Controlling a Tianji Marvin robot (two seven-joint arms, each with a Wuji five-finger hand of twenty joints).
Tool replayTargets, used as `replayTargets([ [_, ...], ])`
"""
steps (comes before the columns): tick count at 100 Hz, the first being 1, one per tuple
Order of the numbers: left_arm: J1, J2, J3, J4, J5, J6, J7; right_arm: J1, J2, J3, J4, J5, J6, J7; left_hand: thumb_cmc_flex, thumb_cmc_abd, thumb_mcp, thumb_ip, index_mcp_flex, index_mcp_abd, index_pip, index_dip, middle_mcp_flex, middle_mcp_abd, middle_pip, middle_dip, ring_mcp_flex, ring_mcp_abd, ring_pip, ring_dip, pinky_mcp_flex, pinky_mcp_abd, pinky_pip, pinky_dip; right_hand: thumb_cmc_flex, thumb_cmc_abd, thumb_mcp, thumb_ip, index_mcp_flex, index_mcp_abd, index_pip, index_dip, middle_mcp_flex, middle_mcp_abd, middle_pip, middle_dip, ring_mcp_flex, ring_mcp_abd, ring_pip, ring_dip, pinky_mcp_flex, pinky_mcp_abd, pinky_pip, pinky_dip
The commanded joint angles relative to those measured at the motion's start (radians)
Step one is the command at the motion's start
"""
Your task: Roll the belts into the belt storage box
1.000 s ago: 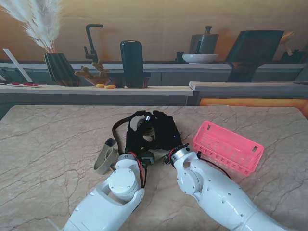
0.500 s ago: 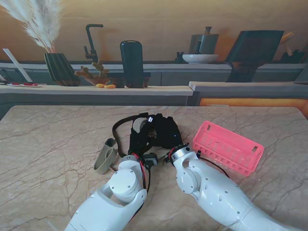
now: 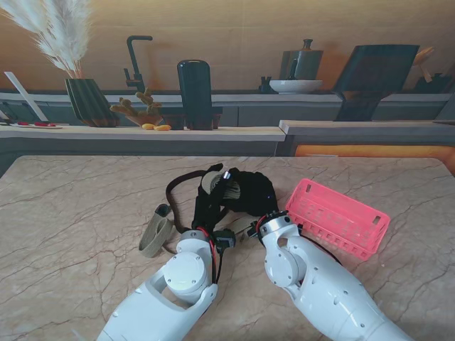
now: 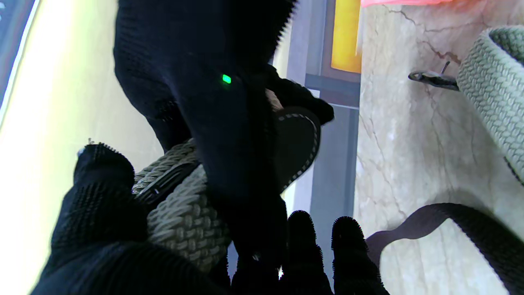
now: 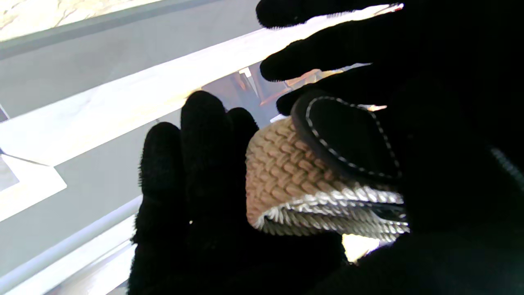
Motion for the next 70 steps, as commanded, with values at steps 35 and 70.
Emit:
replayTargets([
  [35,0.007,0.039,0.004,0.042,0.189,-0.066,-0.050,-0.081,0.073,0.172,-0.146,-0.102,0.028,0.110,-0.065,-0.079,0.102,0.038,0.008,0.012,-0.073,0.014,-0.011,0.031,-0.016,0.004,-0.013,0.035,0.005,-0.011,0.005,0.019,0.044,-0.026,0.185,0.148,0.260,-0.027,0.185,-0.166,0.105,0.008,0.080,-0.012,0.028,0.002,0.016,0.004,0.033,0.052,-0.006,0.007,0.030,0.033],
  [70,0.020,0.093,-0.065,0.022,0.353,-0.102,-0.086,-0.227,0.152,0.417,-0.317,-0.293,0.072,0.370,-0.085,-0.074,0.162,0.030,0.013,0.016,-0.003,0.060,0.013,0.042,0.035,-0.008,-0.006,0.045,0.041,-0.011,0.010,0.027,0.099,-0.025,0.130,0.108,0.305,-0.031,0.245,-0.191,0.050,0.022,-0.142,0.064,0.269,0.229,-0.108,-0.034,0.351,0.286,-0.059,-0.011,0.132,0.213],
])
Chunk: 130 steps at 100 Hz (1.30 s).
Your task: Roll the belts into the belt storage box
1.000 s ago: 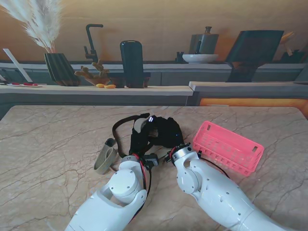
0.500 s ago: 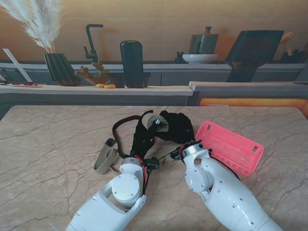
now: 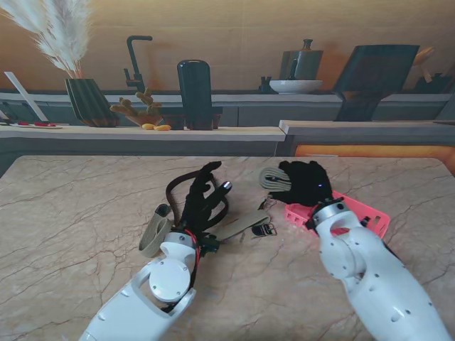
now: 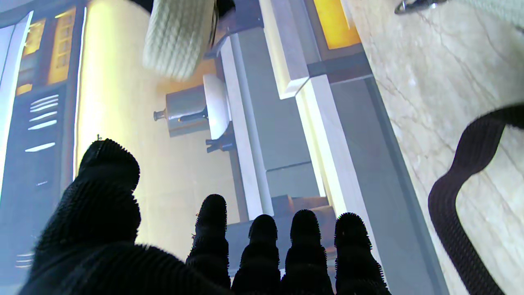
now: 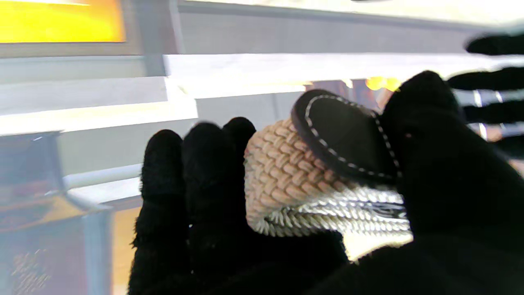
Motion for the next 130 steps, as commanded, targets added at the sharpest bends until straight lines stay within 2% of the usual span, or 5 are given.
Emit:
replayTargets([
  [1,0.008,0.018,-0.016,-0.012,0.015,-0.005,-0.006,-0.019,0.028,0.023,-0.014,-0.009,0.018,-0.004,-0.021,-0.010,0.015,0.031,0.009,0.001,0.027,0.010,0.001,-0.003,0.023,-0.013,0.000,-0.004,0.014,-0.008,0.009,-0.006,0.027,-0.002,0.129,0.129,0.267,-0.004,0.201,-0.189,0.100,-0.007,-0.037,0.044,0.135,0.087,-0.019,-0.050,0.132,0.077,0.006,-0.017,0.108,0.096],
  [18,0.019,0.034,-0.053,-0.015,0.059,-0.005,-0.013,-0.066,0.042,0.082,-0.045,-0.100,0.057,0.013,-0.017,-0.005,0.013,0.030,0.013,0.001,0.031,0.005,0.003,-0.002,0.040,-0.023,0.001,-0.003,0.025,-0.012,0.005,-0.004,0.063,-0.001,0.105,0.069,0.329,0.011,0.245,-0.138,0.102,-0.048,0.076,0.114,0.283,0.206,0.131,-0.090,0.362,0.188,0.166,-0.036,0.329,0.252],
  [41,0.027,0.038,-0.079,-0.004,0.087,-0.005,0.002,-0.088,0.048,0.080,-0.050,-0.155,0.216,0.089,-0.015,-0.001,0.012,0.031,0.018,0.000,0.030,0.002,0.006,-0.004,0.048,-0.027,0.006,-0.004,0.025,-0.015,0.005,0.004,0.085,-0.002,0.099,0.028,0.353,0.018,0.274,-0.100,0.106,-0.088,0.265,0.072,0.366,0.279,0.351,-0.142,0.505,0.178,0.442,-0.085,0.527,0.289],
  [82,0.023,0.037,-0.078,-0.004,0.081,0.019,0.000,-0.009,0.040,0.013,0.092,-0.082,0.437,0.144,-0.013,0.007,0.005,0.032,0.031,0.001,0.026,0.001,0.009,-0.003,0.058,-0.031,0.012,-0.006,0.021,-0.019,0.001,0.012,0.111,-0.004,0.089,0.061,0.337,0.017,0.277,-0.067,0.109,-0.071,0.271,0.074,0.355,0.293,0.368,-0.132,0.512,0.154,0.469,-0.084,0.567,0.288],
  [130,0.024,0.036,-0.080,-0.010,0.071,0.033,-0.001,0.106,0.014,-0.082,0.239,0.092,0.552,0.125,-0.004,0.018,-0.007,0.032,0.042,0.002,0.022,0.001,0.011,-0.002,0.068,-0.032,0.016,-0.005,0.019,-0.018,0.000,0.015,0.126,-0.008,0.091,0.084,0.319,0.022,0.270,-0.063,0.100,-0.054,0.245,0.084,0.330,0.288,0.330,-0.100,0.485,0.144,0.405,-0.056,0.533,0.282],
])
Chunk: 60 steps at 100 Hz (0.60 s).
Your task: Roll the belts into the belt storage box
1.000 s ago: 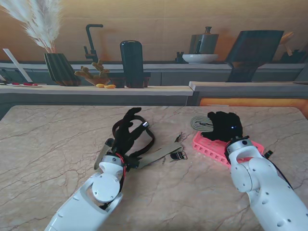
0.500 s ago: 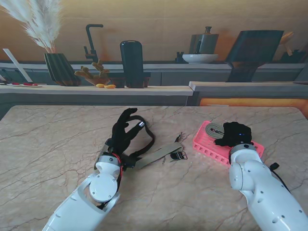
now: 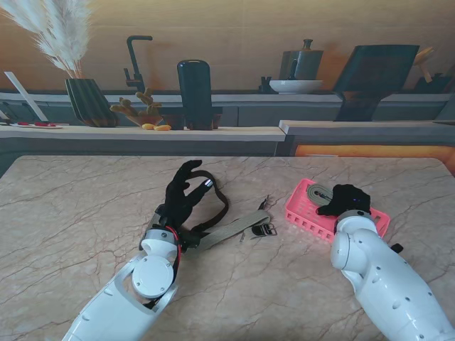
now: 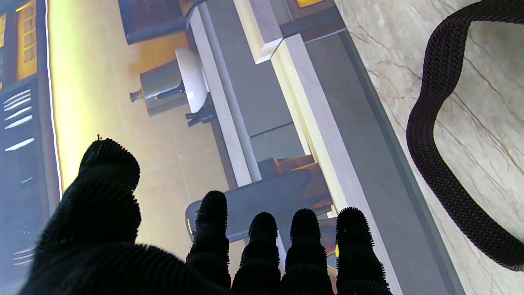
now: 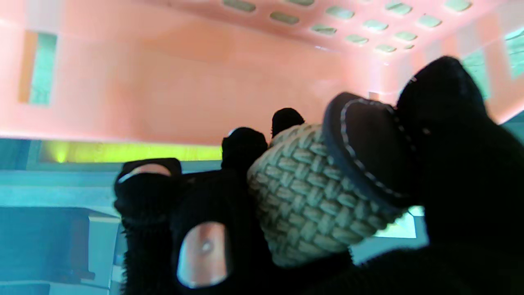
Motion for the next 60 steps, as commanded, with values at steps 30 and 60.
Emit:
replayTargets([
  [30,0.005,-0.005,0.000,-0.007,-0.008,0.011,-0.002,0.068,-0.036,-0.060,0.083,0.108,0.061,-0.011,0.002,0.024,-0.015,0.033,0.011,0.003,0.017,0.003,0.010,-0.004,0.026,-0.014,0.017,-0.007,0.005,-0.008,-0.004,-0.004,0.029,-0.010,0.144,0.196,0.232,0.023,0.108,-0.110,0.095,0.022,0.021,0.122,0.172,0.047,-0.002,-0.030,0.035,-0.010,-0.023,-0.066,0.203,0.057],
  [60,0.002,-0.007,0.002,-0.005,-0.012,0.014,0.000,0.098,-0.050,-0.101,0.123,0.191,0.097,0.007,0.007,0.033,-0.023,0.034,0.007,0.004,0.018,0.006,0.010,-0.005,0.027,-0.013,0.016,-0.008,0.009,-0.006,-0.004,-0.004,0.036,-0.010,0.143,0.243,0.168,0.030,0.093,-0.120,0.082,0.051,0.000,0.139,0.129,0.007,-0.041,0.019,-0.019,-0.022,-0.089,-0.026,0.150,0.056],
])
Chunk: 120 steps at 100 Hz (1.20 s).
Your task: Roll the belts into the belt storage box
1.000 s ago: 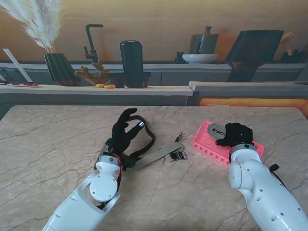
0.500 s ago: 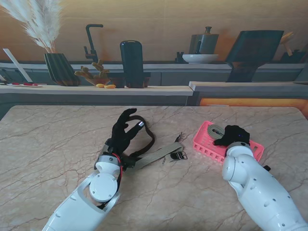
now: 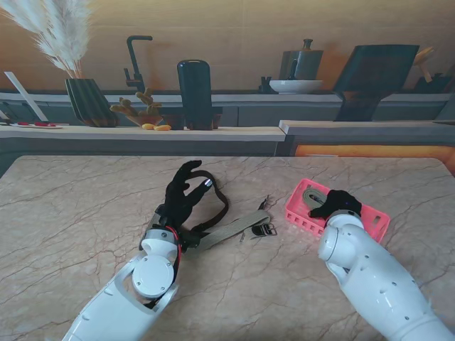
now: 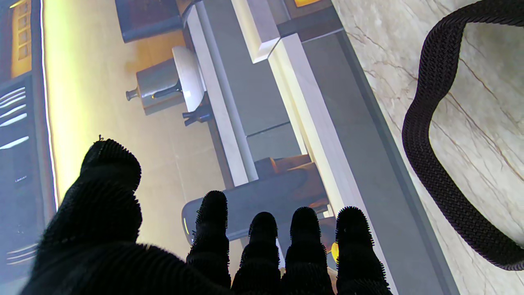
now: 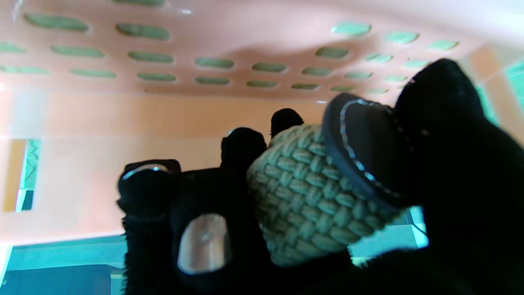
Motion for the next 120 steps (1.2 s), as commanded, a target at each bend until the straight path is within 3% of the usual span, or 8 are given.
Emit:
replayTargets([
  [1,0.003,-0.006,0.001,-0.004,-0.003,0.003,-0.001,0.004,-0.010,-0.008,0.003,0.013,0.000,0.016,0.002,0.026,-0.021,0.034,0.007,0.001,0.018,0.006,0.010,-0.005,0.019,-0.013,0.002,-0.008,0.009,-0.006,-0.006,-0.005,0.024,-0.009,0.144,0.233,0.162,0.030,0.096,-0.131,0.081,0.016,0.012,0.133,0.126,0.005,-0.016,0.013,-0.009,-0.007,-0.033,-0.038,0.140,0.056],
  [32,0.003,-0.009,0.004,-0.005,-0.027,0.012,-0.005,0.019,0.026,-0.068,0.023,-0.009,-0.029,0.165,0.006,0.032,-0.031,0.034,0.010,0.000,0.018,0.007,0.011,-0.006,0.021,-0.012,0.003,-0.008,0.008,-0.006,-0.006,-0.003,0.029,-0.009,0.124,0.216,0.074,0.010,-0.012,-0.116,-0.001,0.081,-0.128,0.126,-0.019,-0.101,-0.201,0.082,-0.239,-0.038,-0.254,0.013,-0.102,0.027],
  [42,0.004,-0.008,0.003,-0.005,-0.019,0.010,-0.003,0.017,0.044,-0.073,0.020,-0.040,-0.053,0.216,0.005,0.036,-0.035,0.034,0.010,-0.001,0.018,0.007,0.012,-0.004,0.022,-0.011,0.008,-0.007,0.009,-0.005,-0.006,-0.003,0.031,-0.009,0.070,0.188,0.105,0.009,-0.053,-0.110,-0.127,0.168,-0.197,0.116,-0.071,-0.141,-0.282,0.089,-0.336,-0.047,-0.331,0.008,-0.202,0.015],
  [47,0.007,-0.008,0.001,-0.008,-0.017,0.009,0.001,0.010,0.049,-0.068,0.014,-0.051,-0.064,0.233,0.007,0.036,-0.036,0.034,0.011,0.001,0.018,0.007,0.012,-0.005,0.024,-0.011,0.007,-0.006,0.009,-0.005,-0.006,-0.002,0.032,-0.008,0.035,0.183,0.125,0.027,-0.075,-0.113,-0.194,0.213,-0.233,0.110,-0.107,-0.161,-0.327,0.094,-0.393,-0.063,-0.372,0.006,-0.255,0.001],
  [53,0.009,-0.008,-0.001,-0.010,-0.019,0.009,0.002,0.000,0.054,-0.056,0.002,-0.058,-0.075,0.249,0.009,0.037,-0.037,0.035,0.012,0.002,0.018,0.007,0.012,-0.005,0.025,-0.011,0.008,-0.006,0.010,-0.005,-0.007,-0.002,0.033,-0.008,-0.043,0.174,0.158,0.106,-0.116,-0.088,-0.328,0.315,-0.289,0.109,-0.172,-0.197,-0.390,0.108,-0.481,-0.095,-0.427,0.008,-0.320,-0.014],
  [63,0.007,-0.009,-0.002,-0.009,-0.014,0.009,0.006,-0.019,0.056,-0.028,-0.019,-0.058,-0.090,0.260,0.013,0.041,-0.040,0.035,0.012,0.003,0.019,0.008,0.013,-0.002,0.027,-0.010,0.010,-0.004,0.012,-0.004,-0.006,-0.002,0.037,-0.007,-0.108,0.191,0.097,0.112,-0.204,-0.054,-0.398,0.336,-0.360,0.106,-0.253,-0.241,-0.465,0.119,-0.606,-0.151,-0.487,0.018,-0.399,-0.034],
  [91,0.008,-0.010,0.001,-0.015,-0.031,0.028,-0.002,-0.040,0.051,0.012,-0.048,-0.052,-0.107,0.236,0.025,0.048,-0.046,0.036,0.016,0.008,0.021,0.010,0.014,0.001,0.032,-0.010,0.015,0.001,0.018,-0.001,-0.006,0.000,0.048,-0.005,-0.203,0.341,-0.039,0.116,-0.208,-0.037,-0.424,0.355,-0.370,0.126,-0.294,-0.272,-0.495,0.149,-0.659,-0.173,-0.510,0.036,-0.436,-0.031],
  [120,0.010,-0.011,-0.003,-0.022,-0.039,0.046,0.001,-0.045,0.049,0.018,-0.058,-0.048,-0.104,0.233,0.060,0.063,-0.082,0.038,0.024,0.014,0.027,0.015,0.022,0.010,0.067,-0.004,0.015,0.007,0.031,0.003,-0.008,0.004,0.076,-0.012,-0.318,0.404,-0.116,0.106,-0.186,-0.027,-0.358,0.422,-0.358,0.141,-0.277,-0.265,-0.491,0.166,-0.630,-0.158,-0.513,0.046,-0.419,-0.017],
])
